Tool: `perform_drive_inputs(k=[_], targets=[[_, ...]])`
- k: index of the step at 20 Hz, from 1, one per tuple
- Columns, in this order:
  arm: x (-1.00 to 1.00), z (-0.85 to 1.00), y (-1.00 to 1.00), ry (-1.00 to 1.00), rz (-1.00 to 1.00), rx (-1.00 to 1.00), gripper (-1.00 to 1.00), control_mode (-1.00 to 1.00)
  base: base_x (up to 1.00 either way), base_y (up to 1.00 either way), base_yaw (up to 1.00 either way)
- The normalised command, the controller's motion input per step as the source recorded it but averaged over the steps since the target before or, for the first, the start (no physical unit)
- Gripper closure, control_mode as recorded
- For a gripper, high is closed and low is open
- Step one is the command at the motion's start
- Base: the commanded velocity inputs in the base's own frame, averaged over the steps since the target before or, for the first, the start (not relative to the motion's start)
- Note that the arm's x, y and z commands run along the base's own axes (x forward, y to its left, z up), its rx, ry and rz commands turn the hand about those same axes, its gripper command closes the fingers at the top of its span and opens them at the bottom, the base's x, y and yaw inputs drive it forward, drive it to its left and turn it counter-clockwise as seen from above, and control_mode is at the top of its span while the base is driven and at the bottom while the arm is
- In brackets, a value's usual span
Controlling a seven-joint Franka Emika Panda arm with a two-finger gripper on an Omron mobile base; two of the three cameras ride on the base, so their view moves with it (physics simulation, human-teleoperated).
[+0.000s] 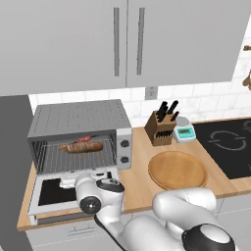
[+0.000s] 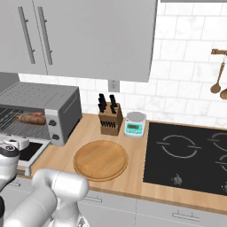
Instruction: Pick up the kebab skewer and baguette bread, and place them inside the toaster oven. Close the toaster oven door and start by setting the timer.
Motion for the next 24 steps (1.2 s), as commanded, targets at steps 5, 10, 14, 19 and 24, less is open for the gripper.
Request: perform_drive_inputs(k=[5,10,14,19,24], targets=[[0.16,0.00,0.00,0.00,0.00,0.00,-1.00,-1.00,0.00,0.00,0.00],[0.13,0.00,0.00,0.00,0.00,0.00,-1.00,-1.00,0.00,0.00,0.00],[0.16,0.00,0.00,0.00,0.00,0.00,-1.00,-1.00,0.00,0.00,0.00],[0.19,0.00,0.00,0.00,0.00,0.00,-1.00,-1.00,0.00,0.00,0.00],[0.19,0.01,0.00,0.00,0.00,0.00,-1.00,-1.00,0.00,0.00,0.00]])
